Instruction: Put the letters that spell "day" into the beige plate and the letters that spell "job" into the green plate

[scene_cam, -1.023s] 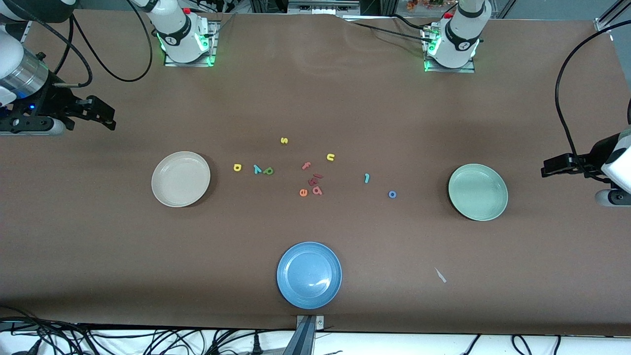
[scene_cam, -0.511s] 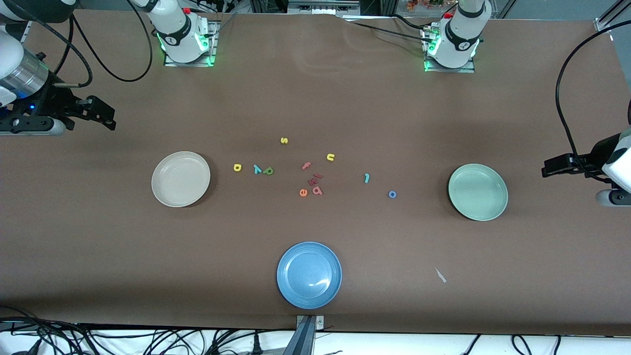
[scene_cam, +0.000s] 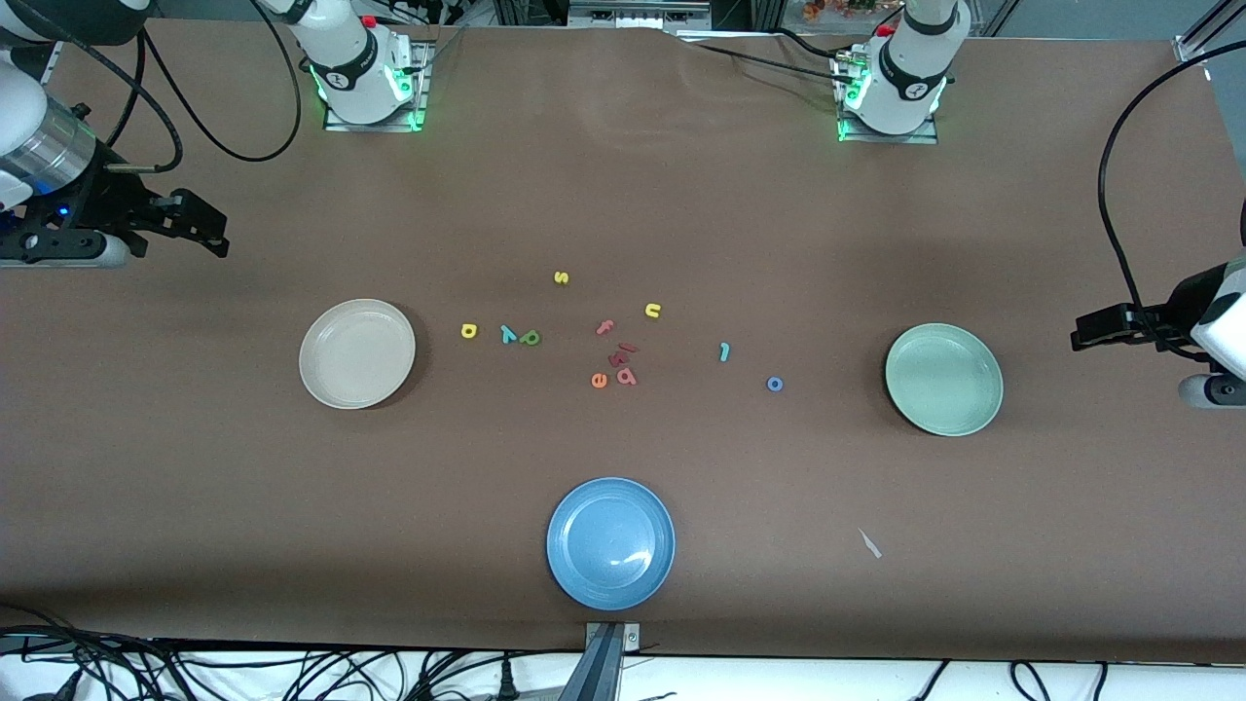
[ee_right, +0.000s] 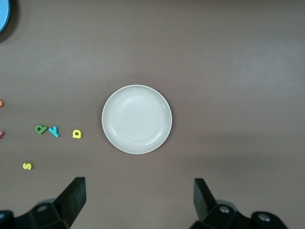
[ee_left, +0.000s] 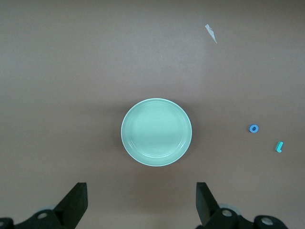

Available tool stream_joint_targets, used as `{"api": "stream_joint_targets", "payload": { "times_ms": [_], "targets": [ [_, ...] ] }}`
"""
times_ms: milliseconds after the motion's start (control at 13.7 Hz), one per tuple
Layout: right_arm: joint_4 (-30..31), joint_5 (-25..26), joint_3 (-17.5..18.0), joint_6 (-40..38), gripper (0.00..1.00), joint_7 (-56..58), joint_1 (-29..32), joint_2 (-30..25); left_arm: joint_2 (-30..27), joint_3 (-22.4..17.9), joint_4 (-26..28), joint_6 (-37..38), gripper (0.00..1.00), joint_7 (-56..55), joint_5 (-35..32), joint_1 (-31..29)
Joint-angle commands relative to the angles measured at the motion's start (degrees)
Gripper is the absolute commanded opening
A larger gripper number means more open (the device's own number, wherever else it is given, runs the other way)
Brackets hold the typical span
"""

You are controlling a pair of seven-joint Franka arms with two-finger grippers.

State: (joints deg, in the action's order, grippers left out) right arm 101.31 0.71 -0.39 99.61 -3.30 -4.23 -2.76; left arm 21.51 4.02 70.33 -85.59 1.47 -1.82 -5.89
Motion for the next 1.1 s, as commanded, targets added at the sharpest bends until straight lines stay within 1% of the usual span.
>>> {"api": "stream_joint_targets", "payload": {
  "times_ms": [0,365,730,877,1023],
  "targets": [
    [-1.19,-0.09,-0.05,0.23,1.00,-0.13,0.10,1.17,0.03,-0.06,-0.28,-0.46,1.00,1.17,0.24,-0.08],
    [-1.55,-0.09,0.21,-0.12,1.00,-0.13,-1.21,3.63,0.03,-0.06,-0.37,-0.46,1.00,0.73,0.24,0.35],
    [-1.46,-0.09,0.21,0.14,1.00,-0.22,-9.21,11.09,0.03,-0.06,-0.37,-0.54,1.00,0.37,0.24,0.53],
    [-0.41,-0.09,0.21,1.71,1.00,-5.01,-12.10,14.69,0.03,-0.06,-0.28,-0.54,1.00,0.29,0.24,0.44],
    [2.31,0.17,0.21,7.41,1.00,-12.14,-15.62,16.89,0.03,-0.06,-0.37,-0.54,1.00,0.37,0.24,0.36]
  ]
}}
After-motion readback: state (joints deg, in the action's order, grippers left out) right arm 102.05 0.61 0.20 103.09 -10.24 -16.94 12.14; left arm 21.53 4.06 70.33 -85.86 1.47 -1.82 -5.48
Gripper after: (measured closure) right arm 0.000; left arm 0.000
